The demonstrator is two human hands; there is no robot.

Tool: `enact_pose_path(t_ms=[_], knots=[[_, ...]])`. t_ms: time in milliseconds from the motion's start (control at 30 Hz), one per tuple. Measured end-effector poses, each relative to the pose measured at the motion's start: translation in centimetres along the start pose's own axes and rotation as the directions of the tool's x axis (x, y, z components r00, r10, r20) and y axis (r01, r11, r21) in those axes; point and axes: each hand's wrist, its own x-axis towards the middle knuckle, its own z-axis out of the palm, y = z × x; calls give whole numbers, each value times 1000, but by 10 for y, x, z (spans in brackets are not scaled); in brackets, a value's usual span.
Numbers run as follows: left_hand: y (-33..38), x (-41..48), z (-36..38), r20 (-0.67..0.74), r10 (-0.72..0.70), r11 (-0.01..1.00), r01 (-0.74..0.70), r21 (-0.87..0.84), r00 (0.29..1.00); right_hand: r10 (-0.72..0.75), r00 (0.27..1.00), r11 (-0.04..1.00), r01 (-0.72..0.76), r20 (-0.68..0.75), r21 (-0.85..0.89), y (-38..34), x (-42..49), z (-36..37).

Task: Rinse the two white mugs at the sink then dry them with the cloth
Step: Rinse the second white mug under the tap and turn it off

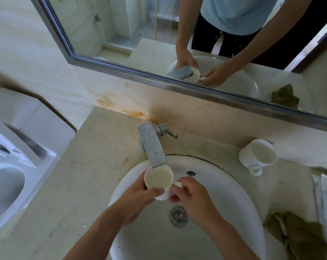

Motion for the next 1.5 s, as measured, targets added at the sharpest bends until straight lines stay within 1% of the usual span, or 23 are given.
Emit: enact_pose_path(t_ms=[67,100,167,233,267,333,367,533,633,800,867,900,967,1033,1067,1167,1200,1233,1267,1333,1400,1433,1500], knots=[[6,0,-7,-6,-94,980,92,-175,996,-102,994,992,99,-37,-74,6,2,6],[11,-1,-9,2,-108,978,107,-180,994,-148,988,984,142,-53,-105,8,3,7],[19,3,-8,-36,-103,995,103,-15,994,-243,967,954,223,-79,-203,11,2,7],[24,17,-4,-165,-70,968,107,226,984,-334,939,904,293,-85,-311,7,2,8],[27,26,-1,-219,-22,921,105,374,975,-356,931,887,310,-78,-343,4,0,10],[38,37,8,-280,93,743,121,658,955,-348,935,881,302,-65,-365,1,-3,13],[42,40,10,-280,124,682,123,721,952,-325,944,890,283,-62,-357,2,-3,11],[56,43,14,-201,192,599,48,799,961,-149,989,978,148,4,-150,8,-2,-6],[52,43,19,-232,151,670,72,738,961,-79,997,995,77,-24,-68,11,-2,-8],[41,33,31,-377,-53,724,296,623,924,-58,982,990,80,-179,120,28,-15,-6],[39,26,42,-398,-167,766,373,523,902,-32,995,993,42,-91,113,36,-20,1],[39,22,49,-397,-203,763,398,508,895,-17,999,980,22,-31,198,37,-21,6],[39,14,62,-398,-233,723,432,539,887,30,999,950,-17,-37,312,38,-18,14],[45,10,69,-381,-240,611,444,655,893,74,992,941,-34,-106,336,39,-14,13],[48,10,69,-359,-206,538,412,735,910,84,992,934,-46,-93,354,39,-13,11],[54,16,65,-189,-13,209,188,960,982,13,988,913,-75,153,401,42,-21,-1],[54,14,66,-153,-11,154,152,976,988,-25,976,894,-76,217,442,46,-24,-3],[52,12,67,-132,-21,160,134,978,991,-38,973,874,-79,230,479,49,-28,-3],[49,9,70,-152,-42,239,158,958,988,-18,982,853,-83,188,515,52,-30,-1],[42,2,80,-250,-117,426,275,862,961,85,996,787,-84,28,611,50,-33,8],[36,-2,88,-290,-156,501,329,800,944,213,973,732,-97,-91,675,44,-33,17],[37,-1,91,-291,-114,470,309,827,950,276,954,702,-116,-119,703,41,-31,19],[45,2,95,-247,33,277,228,933,969,365,929,599,-183,-62,780,36,-27,14]])
